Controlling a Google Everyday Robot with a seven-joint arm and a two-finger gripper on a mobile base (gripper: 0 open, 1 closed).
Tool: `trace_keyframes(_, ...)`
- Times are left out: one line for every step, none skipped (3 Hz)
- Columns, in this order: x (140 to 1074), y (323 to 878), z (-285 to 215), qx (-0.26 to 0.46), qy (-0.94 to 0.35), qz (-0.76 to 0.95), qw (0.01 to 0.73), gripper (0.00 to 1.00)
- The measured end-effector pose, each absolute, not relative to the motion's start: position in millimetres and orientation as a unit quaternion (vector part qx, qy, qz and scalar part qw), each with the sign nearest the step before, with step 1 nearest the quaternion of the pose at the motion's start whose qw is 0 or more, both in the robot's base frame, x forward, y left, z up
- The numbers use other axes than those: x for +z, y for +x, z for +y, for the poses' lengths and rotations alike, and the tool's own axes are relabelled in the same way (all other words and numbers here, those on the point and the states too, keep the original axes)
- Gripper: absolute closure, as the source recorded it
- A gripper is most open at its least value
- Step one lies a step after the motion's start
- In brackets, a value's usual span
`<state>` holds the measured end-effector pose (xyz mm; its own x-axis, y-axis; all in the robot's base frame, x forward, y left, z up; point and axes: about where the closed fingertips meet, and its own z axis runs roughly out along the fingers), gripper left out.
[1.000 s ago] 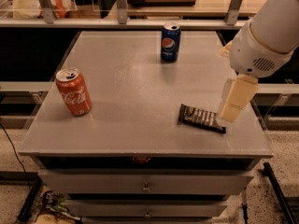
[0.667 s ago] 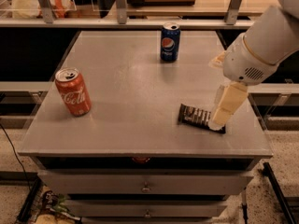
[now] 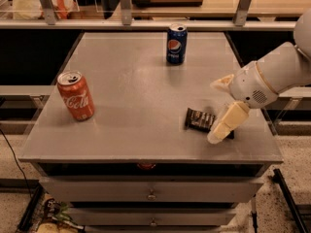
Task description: Move rxbar chocolate near pepsi can
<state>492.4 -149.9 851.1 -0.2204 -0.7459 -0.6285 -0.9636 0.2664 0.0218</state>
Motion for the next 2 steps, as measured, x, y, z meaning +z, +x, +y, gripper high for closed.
trace_keyframes(840.5, 490.4, -152.0, 0.232, -0.544, 0.754, 0.287, 0.00)
trace_keyframes(833.0, 488.7, -156.4, 0.235, -0.527, 0.757, 0.307, 0.00)
